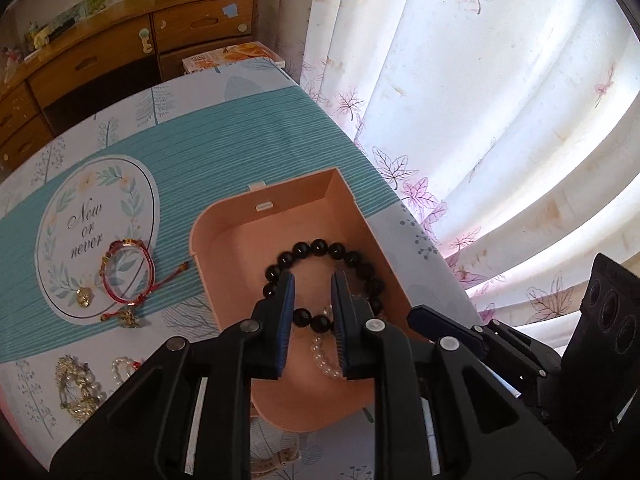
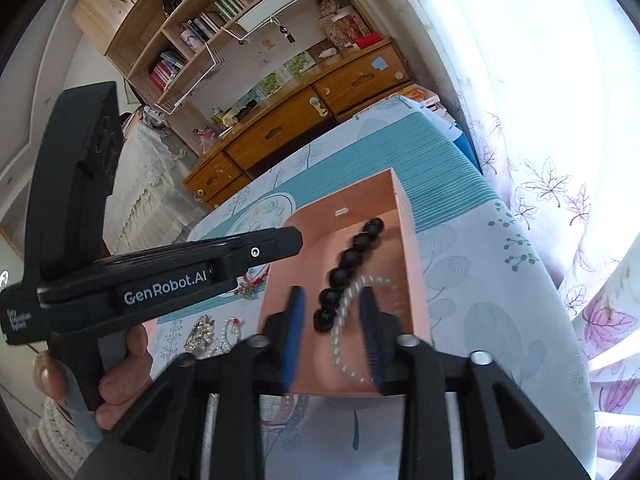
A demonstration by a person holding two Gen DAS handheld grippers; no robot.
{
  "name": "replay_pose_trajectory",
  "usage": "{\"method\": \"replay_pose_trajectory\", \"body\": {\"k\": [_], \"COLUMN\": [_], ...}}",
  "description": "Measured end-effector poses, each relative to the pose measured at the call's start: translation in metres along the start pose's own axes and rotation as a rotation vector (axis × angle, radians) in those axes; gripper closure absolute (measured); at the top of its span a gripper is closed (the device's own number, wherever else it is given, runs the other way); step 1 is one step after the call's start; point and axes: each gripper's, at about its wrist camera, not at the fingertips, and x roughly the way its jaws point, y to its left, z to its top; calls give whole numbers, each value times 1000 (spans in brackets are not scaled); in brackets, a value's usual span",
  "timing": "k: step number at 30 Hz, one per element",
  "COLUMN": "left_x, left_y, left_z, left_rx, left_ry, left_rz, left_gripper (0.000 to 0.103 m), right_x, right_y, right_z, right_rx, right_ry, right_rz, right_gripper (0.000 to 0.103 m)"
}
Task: Organize jewelry
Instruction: 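Lower both bracelets into the pink box and open both grippers, then move the left gripper to the gold leaf comb while the right gripper reaches the red string bracelet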
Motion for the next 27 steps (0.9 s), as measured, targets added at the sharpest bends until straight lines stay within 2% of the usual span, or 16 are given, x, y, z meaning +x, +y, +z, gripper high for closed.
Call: {"method": "replay_pose_trajectory", "body": {"k": [2,4,9,15,21,27], "left_x": [-5,-13,-39,-75,-112,-143], "left_y": [3,5,12,33,55,80], "left_z": [-6,-14,-35,-60,-88,-115], "left_rx": [-11,-5,2,-57,-88,-129], "left_ry": [-16,-46,-91,-158,-230,-271], "left_rz": [16,47,78,102,194,236], "left_gripper": [78,76,76,76,76,76], "right_x": [-1,-2,-12,-27,-36,-43], "right_y": [-1,0,21,55,85,115], "right_z": [-3,-8,-24,-43,-56,-67], "right_rx": [-14,-29,-102,-176,-214,-258], "right_ry": [-10,-9,-26,-39,-37,-33], "right_rz": [-11,-15,-36,-40,-41,-46], "right_gripper": [66,66,66,66,66,66]}}
